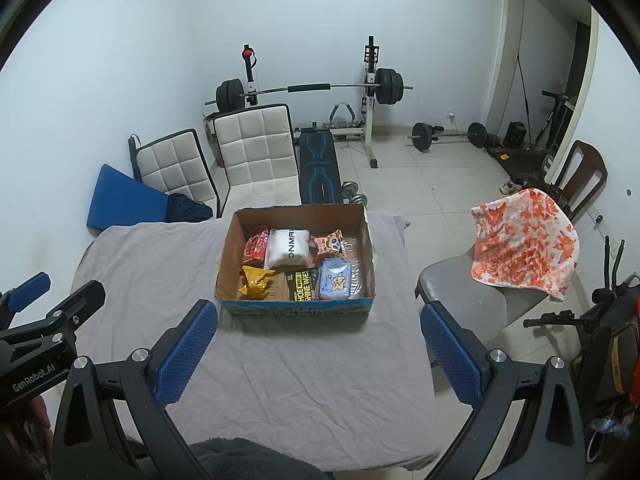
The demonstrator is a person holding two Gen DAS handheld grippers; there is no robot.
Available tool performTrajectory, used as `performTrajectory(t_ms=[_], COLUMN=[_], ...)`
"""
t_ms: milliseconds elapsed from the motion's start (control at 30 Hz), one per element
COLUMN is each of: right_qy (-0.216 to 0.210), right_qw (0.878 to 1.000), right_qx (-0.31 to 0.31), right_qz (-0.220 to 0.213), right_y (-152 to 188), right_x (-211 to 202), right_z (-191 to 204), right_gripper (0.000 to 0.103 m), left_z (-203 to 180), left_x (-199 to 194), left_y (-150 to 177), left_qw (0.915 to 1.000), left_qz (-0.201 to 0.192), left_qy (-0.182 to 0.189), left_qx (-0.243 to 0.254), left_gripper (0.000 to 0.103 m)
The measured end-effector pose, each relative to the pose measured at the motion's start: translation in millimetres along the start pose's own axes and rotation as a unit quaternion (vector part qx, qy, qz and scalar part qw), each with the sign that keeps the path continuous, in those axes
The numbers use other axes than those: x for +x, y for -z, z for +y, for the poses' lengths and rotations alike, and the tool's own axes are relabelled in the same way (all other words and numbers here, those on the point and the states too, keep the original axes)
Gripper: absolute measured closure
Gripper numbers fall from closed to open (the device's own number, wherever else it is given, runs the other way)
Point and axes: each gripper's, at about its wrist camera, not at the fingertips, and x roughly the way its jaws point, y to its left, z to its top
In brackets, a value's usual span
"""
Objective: Organize soft objects
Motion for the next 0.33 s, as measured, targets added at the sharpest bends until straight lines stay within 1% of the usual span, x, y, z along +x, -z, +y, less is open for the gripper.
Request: performTrajectory(t_ms=[333], right_qy=[0.0], right_qw=[1.0], right_qx=[-0.001], right_qz=[0.0], right_y=[-0.2], right_x=[-1.1], right_z=[-0.5], right_gripper=[0.0], left_z=[-0.6], left_x=[-0.5], left_y=[-0.4], left_qw=[1.0], left_qz=[-0.001], left_qy=[0.001], left_qx=[0.0], left_gripper=[0.002])
